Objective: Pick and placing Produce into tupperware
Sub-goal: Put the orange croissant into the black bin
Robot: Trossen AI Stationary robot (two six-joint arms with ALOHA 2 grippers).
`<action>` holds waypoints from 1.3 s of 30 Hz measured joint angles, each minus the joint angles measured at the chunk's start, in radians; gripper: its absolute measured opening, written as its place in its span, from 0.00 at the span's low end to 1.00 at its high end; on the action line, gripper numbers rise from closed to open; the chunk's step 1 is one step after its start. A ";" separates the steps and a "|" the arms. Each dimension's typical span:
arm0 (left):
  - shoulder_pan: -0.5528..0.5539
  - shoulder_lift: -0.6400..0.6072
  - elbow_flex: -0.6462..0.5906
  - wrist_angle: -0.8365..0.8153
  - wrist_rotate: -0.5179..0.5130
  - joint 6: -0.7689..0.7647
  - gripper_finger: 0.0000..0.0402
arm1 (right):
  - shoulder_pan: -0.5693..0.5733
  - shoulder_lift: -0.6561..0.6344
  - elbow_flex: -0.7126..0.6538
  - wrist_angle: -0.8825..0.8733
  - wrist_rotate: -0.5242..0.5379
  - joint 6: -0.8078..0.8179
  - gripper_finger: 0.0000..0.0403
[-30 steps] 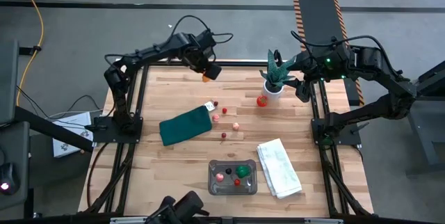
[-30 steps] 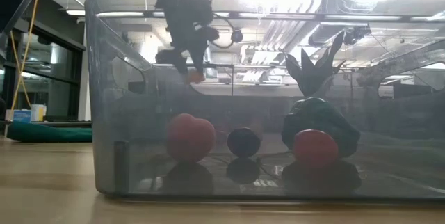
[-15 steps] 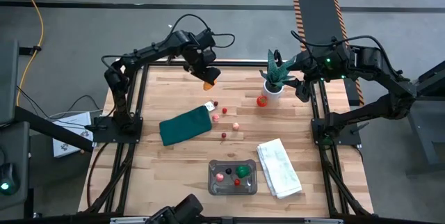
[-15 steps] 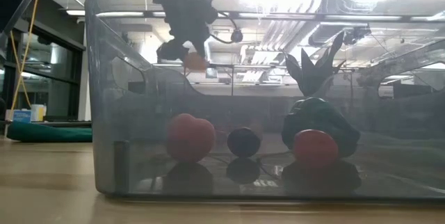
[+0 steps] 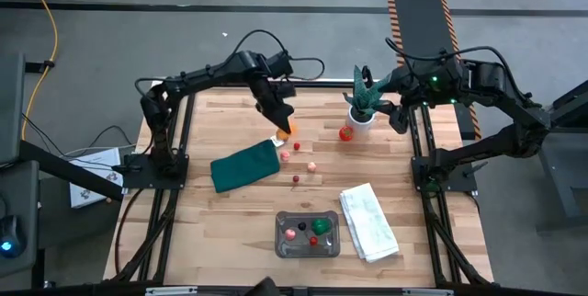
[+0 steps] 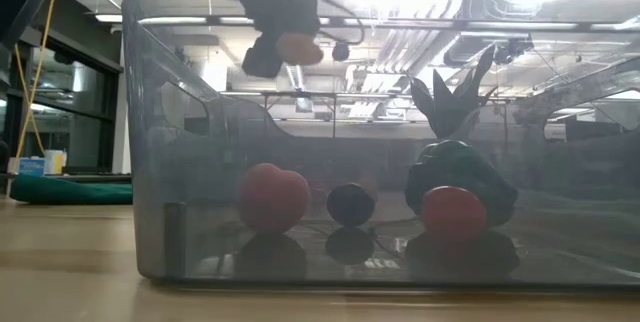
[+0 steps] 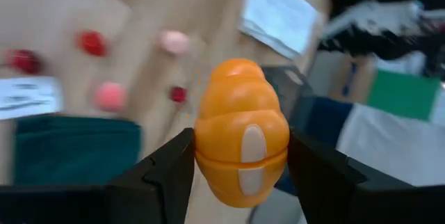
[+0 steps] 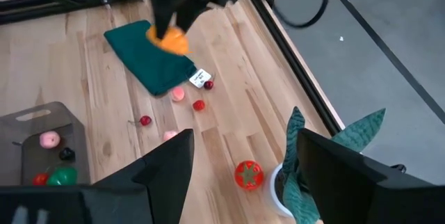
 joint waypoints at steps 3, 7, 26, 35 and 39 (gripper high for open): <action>-0.037 0.000 0.000 0.000 0.048 0.003 0.49 | 0.000 0.000 0.000 0.005 0.000 0.013 0.61; -0.087 0.000 0.000 0.000 0.105 0.029 0.49 | 0.000 0.000 0.000 0.005 0.000 0.034 0.61; -0.285 -0.063 0.001 -0.001 0.427 0.150 0.49 | 0.000 0.000 0.000 0.006 0.000 0.173 0.61; -0.321 -0.173 0.001 -0.025 0.363 0.122 0.49 | 0.000 0.000 0.000 0.031 0.000 0.182 0.61; -0.356 -0.229 0.000 -0.032 0.229 0.095 0.49 | 0.000 0.000 0.000 0.050 0.002 0.192 0.61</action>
